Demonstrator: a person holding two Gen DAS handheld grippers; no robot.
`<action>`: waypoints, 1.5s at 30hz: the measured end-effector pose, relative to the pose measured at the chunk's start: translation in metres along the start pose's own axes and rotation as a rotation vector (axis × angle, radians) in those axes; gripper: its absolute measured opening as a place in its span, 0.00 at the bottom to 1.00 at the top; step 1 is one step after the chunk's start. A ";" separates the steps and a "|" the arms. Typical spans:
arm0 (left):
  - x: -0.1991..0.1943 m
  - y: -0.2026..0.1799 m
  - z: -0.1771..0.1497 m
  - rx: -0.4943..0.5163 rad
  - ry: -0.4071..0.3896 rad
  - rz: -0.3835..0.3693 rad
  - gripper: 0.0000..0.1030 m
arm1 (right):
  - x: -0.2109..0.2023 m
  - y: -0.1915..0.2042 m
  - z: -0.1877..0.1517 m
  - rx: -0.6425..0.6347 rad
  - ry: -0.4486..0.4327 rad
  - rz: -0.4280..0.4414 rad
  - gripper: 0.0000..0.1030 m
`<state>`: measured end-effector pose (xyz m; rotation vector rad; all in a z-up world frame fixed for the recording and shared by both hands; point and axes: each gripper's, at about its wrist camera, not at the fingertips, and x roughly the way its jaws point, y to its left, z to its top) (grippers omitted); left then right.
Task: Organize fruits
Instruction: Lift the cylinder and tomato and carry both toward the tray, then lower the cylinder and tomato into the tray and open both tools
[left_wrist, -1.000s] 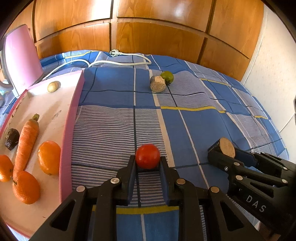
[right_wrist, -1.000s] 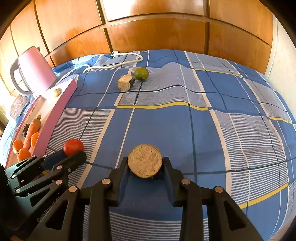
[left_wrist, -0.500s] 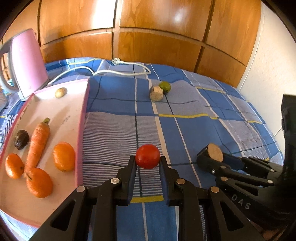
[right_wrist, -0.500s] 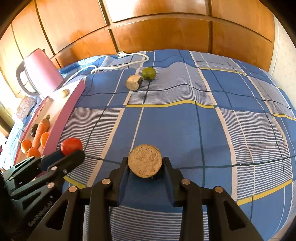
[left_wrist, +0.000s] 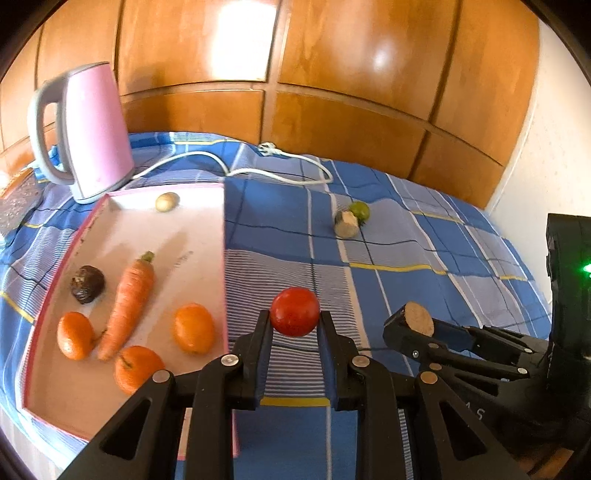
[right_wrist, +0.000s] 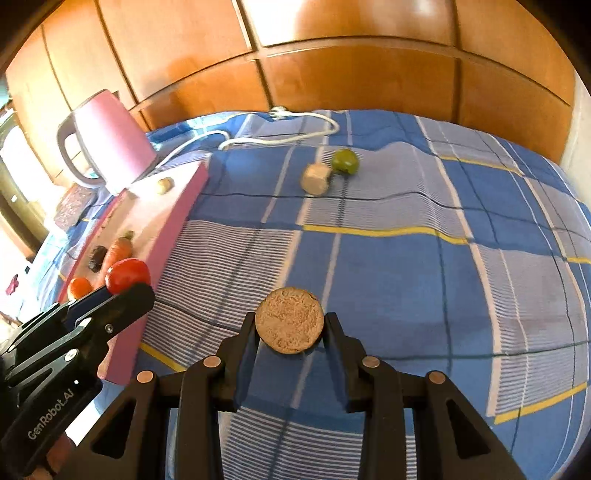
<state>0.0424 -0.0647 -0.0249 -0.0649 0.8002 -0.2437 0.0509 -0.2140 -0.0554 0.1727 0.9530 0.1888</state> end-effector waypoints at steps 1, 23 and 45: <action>-0.001 0.003 0.001 -0.005 -0.003 0.004 0.24 | 0.000 0.003 0.001 -0.006 0.001 0.005 0.34; -0.016 0.115 0.019 -0.213 -0.066 0.158 0.24 | 0.026 0.100 0.045 -0.171 0.025 0.158 0.34; 0.002 0.157 0.022 -0.276 -0.031 0.239 0.24 | 0.064 0.151 0.068 -0.230 0.057 0.183 0.34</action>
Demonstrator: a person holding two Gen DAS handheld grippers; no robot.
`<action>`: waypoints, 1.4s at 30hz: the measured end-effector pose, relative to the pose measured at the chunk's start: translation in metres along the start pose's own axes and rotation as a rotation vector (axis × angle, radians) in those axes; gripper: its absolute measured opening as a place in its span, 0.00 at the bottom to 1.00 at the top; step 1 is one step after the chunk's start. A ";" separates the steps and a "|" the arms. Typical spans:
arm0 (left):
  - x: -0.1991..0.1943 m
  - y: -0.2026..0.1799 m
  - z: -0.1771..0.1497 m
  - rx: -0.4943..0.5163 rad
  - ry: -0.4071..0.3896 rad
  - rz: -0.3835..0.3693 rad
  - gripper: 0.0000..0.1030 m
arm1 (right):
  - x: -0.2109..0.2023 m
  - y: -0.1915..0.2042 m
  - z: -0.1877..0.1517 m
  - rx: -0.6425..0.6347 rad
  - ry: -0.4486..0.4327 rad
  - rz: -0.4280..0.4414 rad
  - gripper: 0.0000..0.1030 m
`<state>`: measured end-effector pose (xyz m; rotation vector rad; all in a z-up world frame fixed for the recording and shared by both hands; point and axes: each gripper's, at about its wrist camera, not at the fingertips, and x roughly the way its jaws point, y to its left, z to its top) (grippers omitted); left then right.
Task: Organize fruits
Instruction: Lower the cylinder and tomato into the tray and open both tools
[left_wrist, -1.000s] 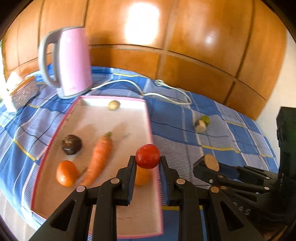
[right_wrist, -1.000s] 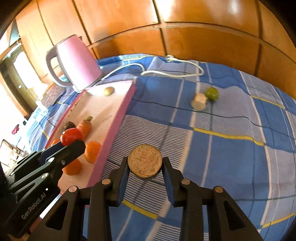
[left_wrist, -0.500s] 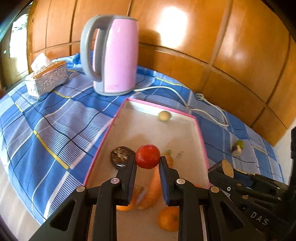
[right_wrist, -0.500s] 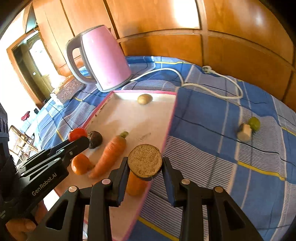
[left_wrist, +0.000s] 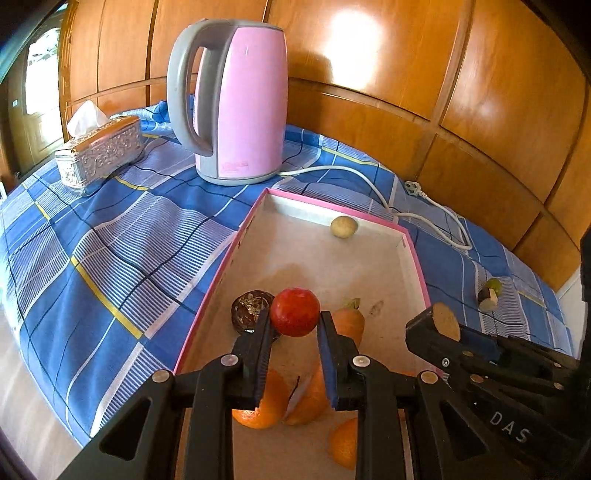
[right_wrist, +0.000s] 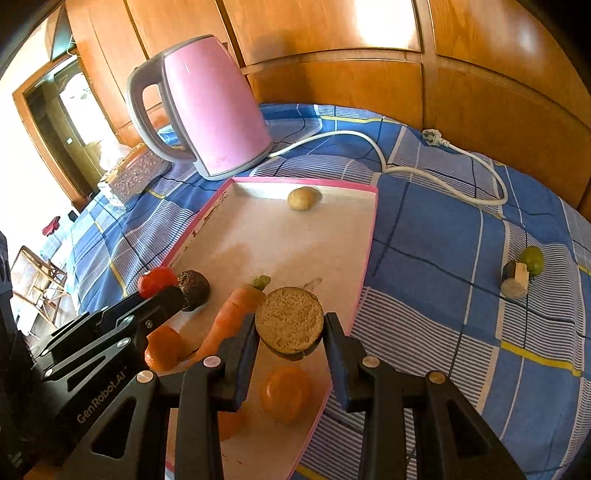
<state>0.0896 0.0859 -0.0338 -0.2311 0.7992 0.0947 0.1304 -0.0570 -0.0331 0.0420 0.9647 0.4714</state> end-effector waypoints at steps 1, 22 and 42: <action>0.000 0.000 0.000 0.000 -0.001 0.001 0.24 | 0.001 0.000 0.001 0.001 0.001 0.000 0.34; 0.000 0.005 -0.001 0.001 0.009 0.018 0.26 | 0.006 0.003 0.005 0.019 -0.007 -0.013 0.35; -0.017 -0.002 -0.007 0.009 -0.011 0.000 0.38 | -0.012 -0.002 -0.008 0.046 -0.032 -0.026 0.35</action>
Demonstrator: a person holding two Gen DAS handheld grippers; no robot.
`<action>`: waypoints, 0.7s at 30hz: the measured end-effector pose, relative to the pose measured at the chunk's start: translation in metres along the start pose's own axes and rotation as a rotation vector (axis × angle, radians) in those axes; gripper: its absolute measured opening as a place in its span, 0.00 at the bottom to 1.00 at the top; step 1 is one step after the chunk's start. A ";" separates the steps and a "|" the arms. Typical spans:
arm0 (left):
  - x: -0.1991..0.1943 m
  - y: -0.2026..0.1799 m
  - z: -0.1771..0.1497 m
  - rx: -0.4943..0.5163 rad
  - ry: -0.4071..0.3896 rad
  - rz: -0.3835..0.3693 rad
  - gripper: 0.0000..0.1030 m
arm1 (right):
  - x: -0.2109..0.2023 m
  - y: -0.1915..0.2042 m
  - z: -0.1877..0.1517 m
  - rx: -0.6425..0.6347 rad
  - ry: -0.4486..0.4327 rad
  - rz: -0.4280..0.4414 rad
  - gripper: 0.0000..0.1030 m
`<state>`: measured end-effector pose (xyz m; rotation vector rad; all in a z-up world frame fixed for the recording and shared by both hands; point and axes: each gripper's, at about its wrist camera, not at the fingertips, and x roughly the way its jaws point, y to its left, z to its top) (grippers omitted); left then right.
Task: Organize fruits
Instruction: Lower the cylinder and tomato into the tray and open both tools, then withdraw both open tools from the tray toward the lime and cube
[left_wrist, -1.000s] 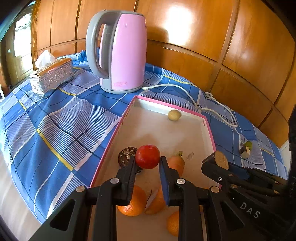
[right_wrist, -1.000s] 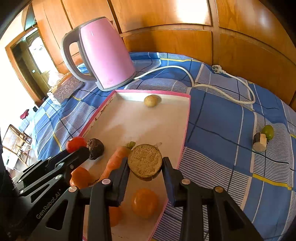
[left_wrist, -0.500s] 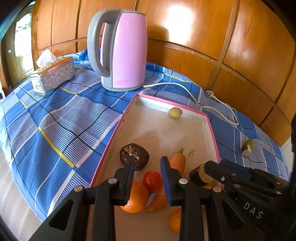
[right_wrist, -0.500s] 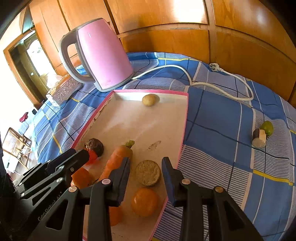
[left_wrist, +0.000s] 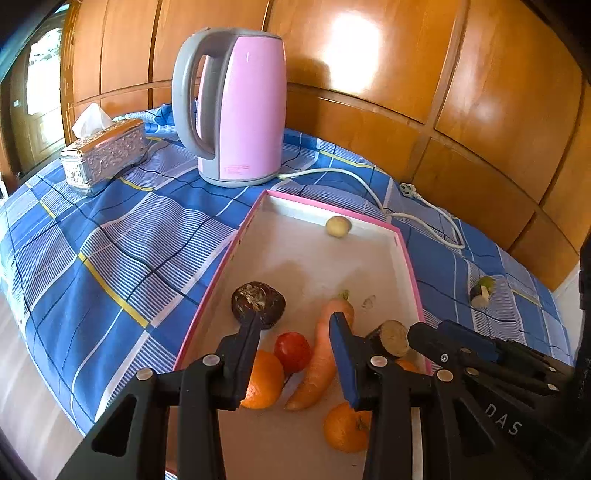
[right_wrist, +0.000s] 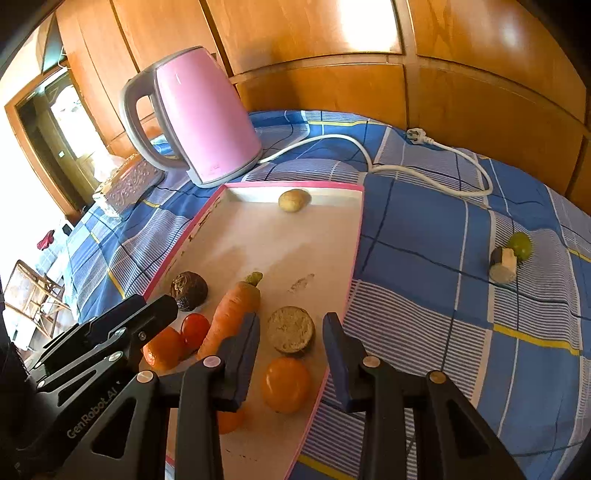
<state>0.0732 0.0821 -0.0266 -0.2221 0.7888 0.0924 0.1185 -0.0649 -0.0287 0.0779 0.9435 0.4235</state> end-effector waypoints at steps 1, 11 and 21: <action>-0.001 -0.001 -0.001 0.002 0.000 -0.001 0.38 | -0.002 -0.001 -0.001 0.002 -0.004 -0.001 0.35; -0.010 -0.014 -0.008 0.034 -0.004 -0.016 0.38 | -0.017 -0.011 -0.012 0.027 -0.027 -0.022 0.35; -0.016 -0.040 -0.016 0.096 0.000 -0.052 0.38 | -0.036 -0.035 -0.024 0.083 -0.059 -0.060 0.35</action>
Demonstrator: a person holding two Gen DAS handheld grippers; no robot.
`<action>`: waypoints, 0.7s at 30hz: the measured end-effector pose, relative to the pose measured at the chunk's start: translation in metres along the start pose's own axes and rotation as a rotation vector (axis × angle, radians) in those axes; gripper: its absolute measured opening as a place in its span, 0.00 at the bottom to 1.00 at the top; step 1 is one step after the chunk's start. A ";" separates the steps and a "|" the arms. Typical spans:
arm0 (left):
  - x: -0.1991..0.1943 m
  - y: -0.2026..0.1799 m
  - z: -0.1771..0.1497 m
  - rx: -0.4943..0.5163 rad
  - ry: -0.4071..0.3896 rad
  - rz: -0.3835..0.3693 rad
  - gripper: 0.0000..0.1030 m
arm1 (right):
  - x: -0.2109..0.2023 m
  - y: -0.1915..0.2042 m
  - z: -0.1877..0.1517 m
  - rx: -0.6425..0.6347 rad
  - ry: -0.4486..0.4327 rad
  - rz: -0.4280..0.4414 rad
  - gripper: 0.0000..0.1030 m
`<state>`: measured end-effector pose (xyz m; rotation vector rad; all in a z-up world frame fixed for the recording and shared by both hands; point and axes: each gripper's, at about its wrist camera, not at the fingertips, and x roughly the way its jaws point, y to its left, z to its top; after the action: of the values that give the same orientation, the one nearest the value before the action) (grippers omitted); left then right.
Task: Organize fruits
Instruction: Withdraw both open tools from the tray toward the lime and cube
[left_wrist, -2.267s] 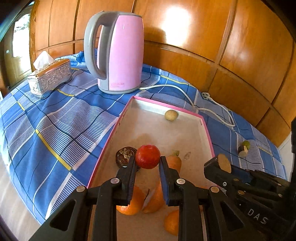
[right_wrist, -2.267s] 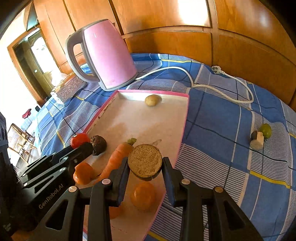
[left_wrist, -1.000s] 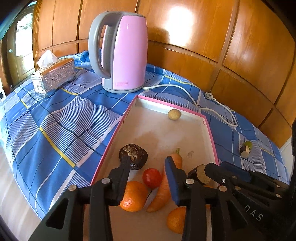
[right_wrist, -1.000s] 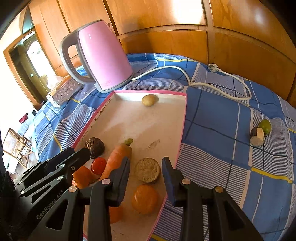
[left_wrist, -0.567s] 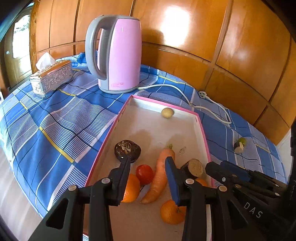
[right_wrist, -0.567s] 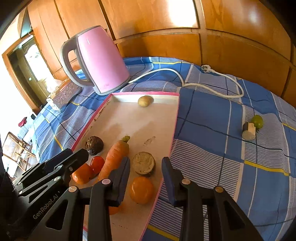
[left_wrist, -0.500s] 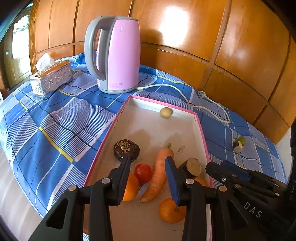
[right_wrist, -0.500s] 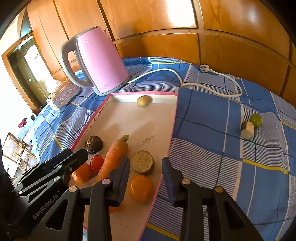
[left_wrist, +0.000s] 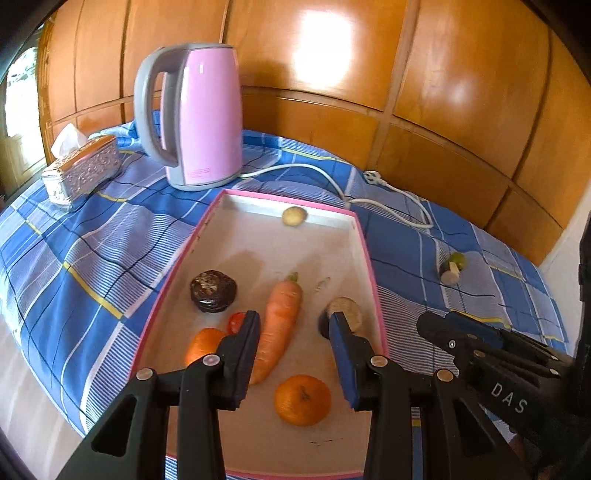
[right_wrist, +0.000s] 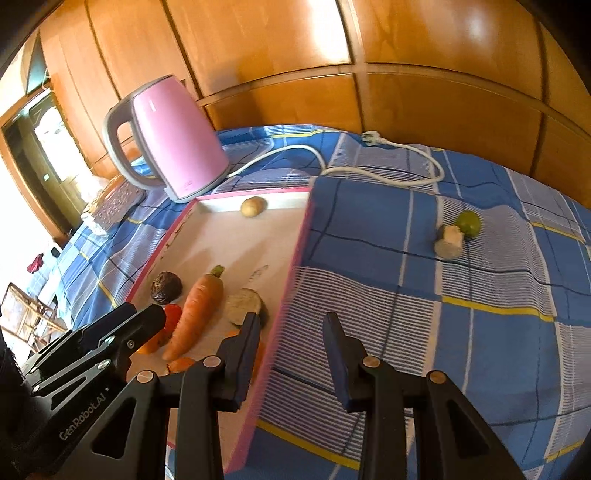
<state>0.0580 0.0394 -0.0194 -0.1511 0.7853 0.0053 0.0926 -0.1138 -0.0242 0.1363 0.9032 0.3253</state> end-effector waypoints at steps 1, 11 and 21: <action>0.000 -0.003 0.000 0.008 0.001 -0.005 0.38 | -0.001 -0.003 0.000 0.006 -0.002 -0.003 0.35; 0.002 -0.033 -0.005 0.071 0.016 -0.036 0.38 | -0.012 -0.043 -0.008 0.091 -0.018 -0.054 0.35; 0.014 -0.064 -0.007 0.131 0.036 -0.070 0.38 | -0.016 -0.080 -0.014 0.157 -0.021 -0.110 0.35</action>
<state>0.0670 -0.0257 -0.0250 -0.0543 0.8131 -0.1155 0.0894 -0.1953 -0.0410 0.2334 0.9114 0.1508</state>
